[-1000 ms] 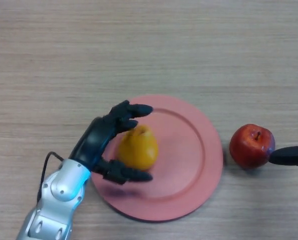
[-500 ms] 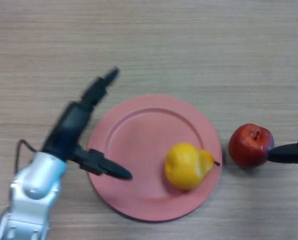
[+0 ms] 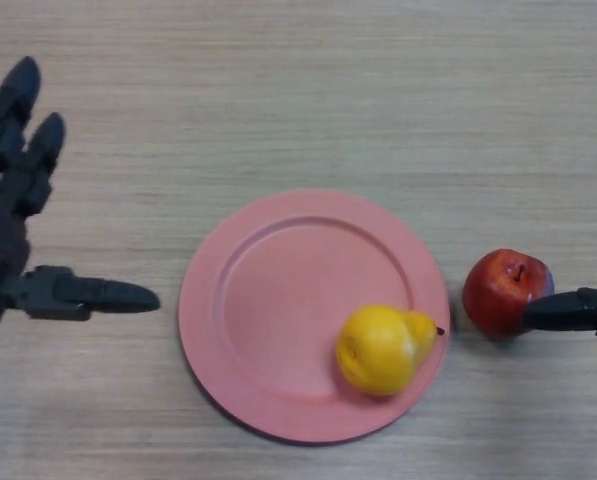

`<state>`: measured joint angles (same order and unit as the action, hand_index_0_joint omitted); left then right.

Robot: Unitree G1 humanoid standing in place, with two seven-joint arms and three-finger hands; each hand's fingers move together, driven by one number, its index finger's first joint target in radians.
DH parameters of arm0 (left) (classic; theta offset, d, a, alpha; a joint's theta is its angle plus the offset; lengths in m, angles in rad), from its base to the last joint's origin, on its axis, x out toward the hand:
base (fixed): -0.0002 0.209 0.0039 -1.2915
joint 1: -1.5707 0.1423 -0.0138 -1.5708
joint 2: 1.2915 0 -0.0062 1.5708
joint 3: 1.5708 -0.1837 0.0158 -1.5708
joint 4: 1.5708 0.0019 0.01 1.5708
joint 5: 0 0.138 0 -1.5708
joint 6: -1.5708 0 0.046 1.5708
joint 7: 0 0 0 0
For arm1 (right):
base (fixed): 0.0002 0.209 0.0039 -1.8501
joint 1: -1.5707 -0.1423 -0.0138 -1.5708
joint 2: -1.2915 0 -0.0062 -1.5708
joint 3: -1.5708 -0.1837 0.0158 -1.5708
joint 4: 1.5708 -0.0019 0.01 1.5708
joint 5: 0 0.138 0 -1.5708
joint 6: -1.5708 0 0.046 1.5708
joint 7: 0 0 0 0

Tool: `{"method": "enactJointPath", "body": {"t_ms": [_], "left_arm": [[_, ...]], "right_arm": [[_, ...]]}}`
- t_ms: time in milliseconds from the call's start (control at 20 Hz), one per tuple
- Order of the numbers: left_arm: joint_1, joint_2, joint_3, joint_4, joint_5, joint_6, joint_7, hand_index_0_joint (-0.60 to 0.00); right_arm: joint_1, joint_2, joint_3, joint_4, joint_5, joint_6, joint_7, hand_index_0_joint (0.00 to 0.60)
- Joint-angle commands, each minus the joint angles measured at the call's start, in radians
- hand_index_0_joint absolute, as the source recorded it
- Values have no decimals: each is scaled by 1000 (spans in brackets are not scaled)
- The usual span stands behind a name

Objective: Pick up the yellow pear and place it on the plate

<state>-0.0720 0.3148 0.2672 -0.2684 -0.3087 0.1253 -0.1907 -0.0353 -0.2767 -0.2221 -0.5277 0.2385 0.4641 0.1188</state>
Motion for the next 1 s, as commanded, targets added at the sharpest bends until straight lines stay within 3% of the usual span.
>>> {"method": "enactJointPath", "body": {"t_ms": [50,200,500,1000], "left_arm": [[-11,63,95,-81,-71,-17,-24,0],[-27,76,103,-60,-64,-20,-17,0],[-30,66,71,-42,-15,-18,-18,0],[-39,57,48,-38,-31,-4,-31,0]], "right_arm": [[-34,-29,-38,-40,27,-168,-26,0],[-33,-27,-36,-36,59,-163,-18,0],[-47,-30,-23,12,54,-204,-3,0],[-61,-27,-15,61,194,-225,-37,0]]}}
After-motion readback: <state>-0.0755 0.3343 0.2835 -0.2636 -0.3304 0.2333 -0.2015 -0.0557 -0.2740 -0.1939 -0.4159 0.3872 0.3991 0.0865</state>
